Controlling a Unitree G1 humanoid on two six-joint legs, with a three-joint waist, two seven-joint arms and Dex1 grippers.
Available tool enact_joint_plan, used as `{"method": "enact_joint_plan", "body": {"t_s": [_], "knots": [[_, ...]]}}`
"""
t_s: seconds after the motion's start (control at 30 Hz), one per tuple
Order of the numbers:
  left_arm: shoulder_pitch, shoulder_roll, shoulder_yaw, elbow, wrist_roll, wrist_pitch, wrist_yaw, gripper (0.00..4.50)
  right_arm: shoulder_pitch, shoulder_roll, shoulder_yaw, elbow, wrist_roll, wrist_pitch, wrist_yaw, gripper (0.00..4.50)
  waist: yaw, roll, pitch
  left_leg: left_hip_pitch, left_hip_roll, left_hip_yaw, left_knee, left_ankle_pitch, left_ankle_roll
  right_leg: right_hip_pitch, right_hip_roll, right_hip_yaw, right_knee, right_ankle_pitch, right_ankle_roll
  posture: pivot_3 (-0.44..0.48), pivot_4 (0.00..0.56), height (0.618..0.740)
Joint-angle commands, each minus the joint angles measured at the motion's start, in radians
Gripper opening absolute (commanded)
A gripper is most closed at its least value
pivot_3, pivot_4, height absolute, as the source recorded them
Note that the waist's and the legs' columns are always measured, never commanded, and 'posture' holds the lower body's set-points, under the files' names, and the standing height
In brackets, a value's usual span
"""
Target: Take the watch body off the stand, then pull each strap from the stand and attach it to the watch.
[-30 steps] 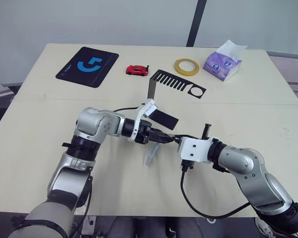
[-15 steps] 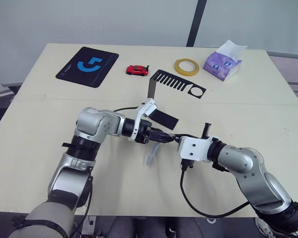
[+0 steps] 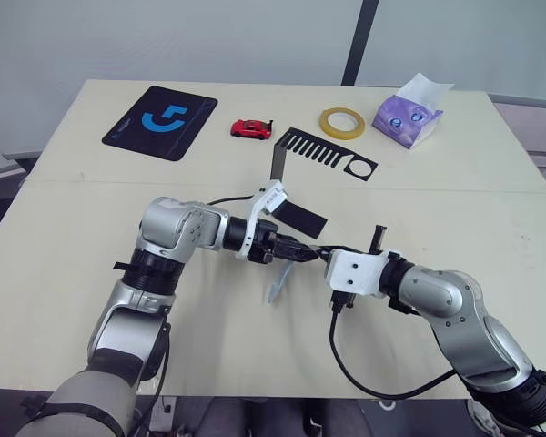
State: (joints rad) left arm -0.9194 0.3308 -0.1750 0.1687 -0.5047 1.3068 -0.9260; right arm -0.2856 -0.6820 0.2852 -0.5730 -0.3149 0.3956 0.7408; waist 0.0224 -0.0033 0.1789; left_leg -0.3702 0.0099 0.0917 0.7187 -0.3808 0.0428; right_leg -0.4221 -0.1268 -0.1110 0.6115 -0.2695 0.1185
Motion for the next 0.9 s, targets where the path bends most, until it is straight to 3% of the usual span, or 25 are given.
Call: {"method": "enact_joint_plan", "body": {"t_s": [0.03,0.9], "knots": [[-0.016,-0.025,-0.002,-0.041,-0.047,-0.003,-0.012,1.72,-0.018,0.013,-0.010,-0.018,0.000,-0.013,-0.003,0.00,0.000,0.000,0.000,0.000,0.000,0.000,0.000,0.000,0.000,0.000,0.000,0.000,0.000,0.000,0.000,0.000,0.150,0.738],[-0.013,-0.033,0.004,-0.046,-0.052,-0.002,-0.008,1.72,-0.018,0.019,-0.015,-0.021,0.000,-0.008,-0.003,0.00,0.000,0.000,0.000,0.000,0.000,0.000,0.000,0.000,0.000,0.000,0.000,0.000,0.000,0.000,0.000,0.000,0.150,0.738]]}}
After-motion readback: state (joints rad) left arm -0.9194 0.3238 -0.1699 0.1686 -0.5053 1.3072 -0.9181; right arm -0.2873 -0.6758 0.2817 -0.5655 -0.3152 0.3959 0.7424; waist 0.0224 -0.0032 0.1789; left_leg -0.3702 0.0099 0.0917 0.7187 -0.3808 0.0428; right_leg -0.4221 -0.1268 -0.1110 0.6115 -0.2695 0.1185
